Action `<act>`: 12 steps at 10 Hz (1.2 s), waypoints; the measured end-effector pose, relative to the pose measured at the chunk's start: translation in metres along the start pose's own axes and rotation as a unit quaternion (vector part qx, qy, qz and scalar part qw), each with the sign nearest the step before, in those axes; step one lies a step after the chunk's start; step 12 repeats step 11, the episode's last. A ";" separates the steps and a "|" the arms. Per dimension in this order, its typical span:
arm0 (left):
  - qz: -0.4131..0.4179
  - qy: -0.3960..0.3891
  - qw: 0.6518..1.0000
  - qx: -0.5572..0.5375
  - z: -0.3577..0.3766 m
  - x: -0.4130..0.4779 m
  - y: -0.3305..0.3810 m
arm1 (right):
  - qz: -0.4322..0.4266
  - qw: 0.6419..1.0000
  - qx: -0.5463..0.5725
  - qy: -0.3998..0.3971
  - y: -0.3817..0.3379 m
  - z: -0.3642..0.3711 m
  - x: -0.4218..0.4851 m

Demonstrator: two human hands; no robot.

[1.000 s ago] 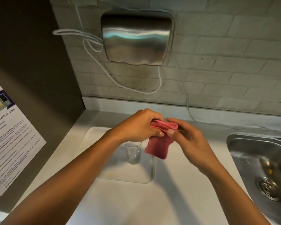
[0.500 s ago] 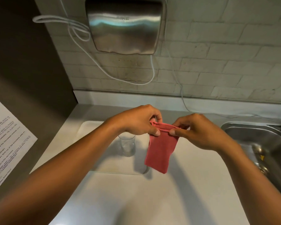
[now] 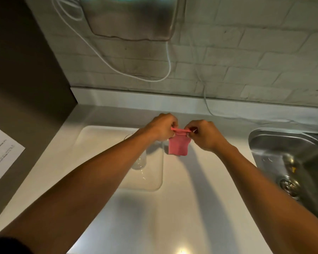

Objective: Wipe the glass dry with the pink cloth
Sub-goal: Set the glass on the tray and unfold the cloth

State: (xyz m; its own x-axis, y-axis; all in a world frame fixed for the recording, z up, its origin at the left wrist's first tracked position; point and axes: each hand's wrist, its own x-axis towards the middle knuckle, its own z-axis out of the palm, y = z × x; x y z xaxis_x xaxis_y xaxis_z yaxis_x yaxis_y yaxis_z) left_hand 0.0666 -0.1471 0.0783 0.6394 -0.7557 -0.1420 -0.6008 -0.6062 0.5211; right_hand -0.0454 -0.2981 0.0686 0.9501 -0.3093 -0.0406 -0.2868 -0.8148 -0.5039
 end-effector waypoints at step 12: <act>0.103 0.024 0.989 0.104 0.151 -0.118 -0.027 | -0.056 0.997 -0.033 -0.047 0.044 0.120 -0.119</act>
